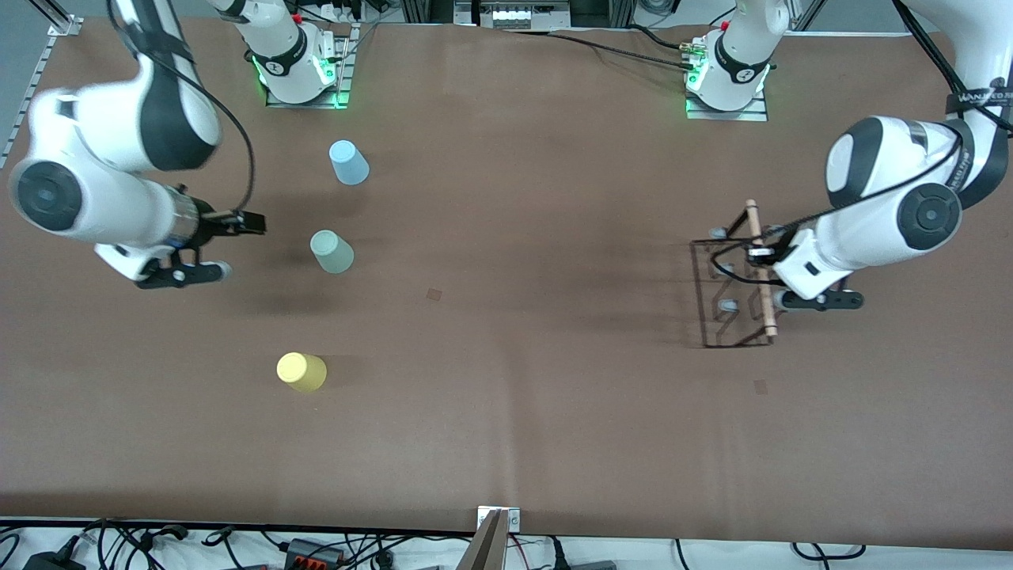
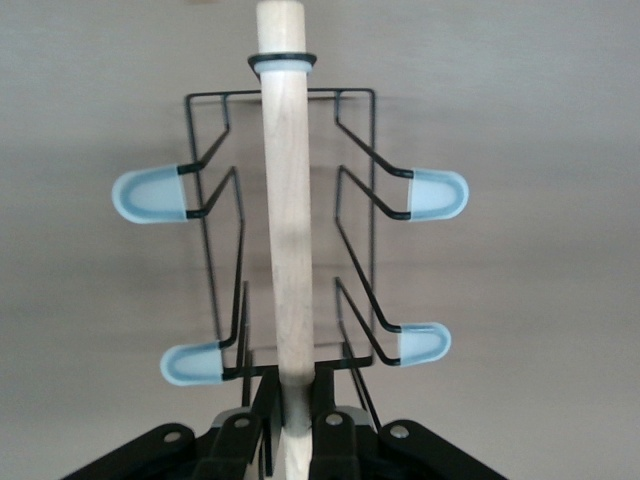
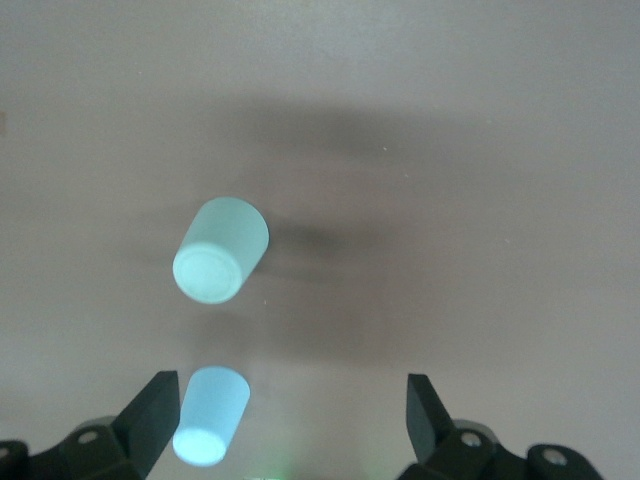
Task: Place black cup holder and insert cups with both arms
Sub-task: 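Move the rack with the left gripper while the right gripper reaches the cup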
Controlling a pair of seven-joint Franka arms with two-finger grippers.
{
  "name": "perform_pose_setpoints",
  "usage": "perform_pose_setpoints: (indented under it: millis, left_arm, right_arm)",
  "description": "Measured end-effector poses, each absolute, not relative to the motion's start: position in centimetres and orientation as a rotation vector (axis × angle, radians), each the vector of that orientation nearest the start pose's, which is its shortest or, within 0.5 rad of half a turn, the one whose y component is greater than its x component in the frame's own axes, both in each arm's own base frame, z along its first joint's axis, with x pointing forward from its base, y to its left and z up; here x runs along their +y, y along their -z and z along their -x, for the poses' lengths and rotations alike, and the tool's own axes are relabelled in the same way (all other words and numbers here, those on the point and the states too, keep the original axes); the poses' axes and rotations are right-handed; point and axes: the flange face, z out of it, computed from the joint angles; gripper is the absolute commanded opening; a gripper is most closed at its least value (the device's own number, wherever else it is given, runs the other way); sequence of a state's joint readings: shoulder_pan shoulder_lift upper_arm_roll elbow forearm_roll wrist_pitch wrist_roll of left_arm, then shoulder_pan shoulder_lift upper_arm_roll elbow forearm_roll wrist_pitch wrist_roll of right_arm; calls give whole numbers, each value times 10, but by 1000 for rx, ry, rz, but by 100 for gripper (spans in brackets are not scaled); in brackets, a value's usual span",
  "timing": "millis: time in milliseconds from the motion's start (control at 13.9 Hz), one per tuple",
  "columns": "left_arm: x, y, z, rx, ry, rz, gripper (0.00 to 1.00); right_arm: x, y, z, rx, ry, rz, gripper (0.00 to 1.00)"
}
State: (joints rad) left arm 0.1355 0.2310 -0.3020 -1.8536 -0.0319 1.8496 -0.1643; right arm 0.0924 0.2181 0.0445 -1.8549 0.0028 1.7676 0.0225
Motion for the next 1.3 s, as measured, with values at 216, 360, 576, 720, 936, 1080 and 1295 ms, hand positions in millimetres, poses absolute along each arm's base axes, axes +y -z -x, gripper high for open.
perform_pose_setpoints:
  millis: [216,360,576,720,936,1080,1295]
  left_arm:
    - [-177,-409,-570,69,-356,3181,0]
    - [-239,-404,-555,73,-371,3166,0]
    - [-333,-388,-533,51,-401,3155,0]
    - [-373,-378,-530,15,-413,3162,0]
    - [-418,-361,-527,-30,-421,3179,0]
    - [-447,-351,-519,-26,-392,3208,0]
    - [-475,-342,-505,-14,-374,3228,0]
  right_arm:
    - [103,-333,-560,-124,-489,3131,100]
    - [125,-310,-548,-93,-478,3148,100]
    - [146,-282,-533,-47,-458,3165,100]
    - [158,-270,-527,-26,-440,3173,100]
    - [159,-255,-523,-8,-421,3172,100]
    - [157,-244,-518,15,-395,3170,100]
    - [156,-235,-514,48,-394,3172,100]
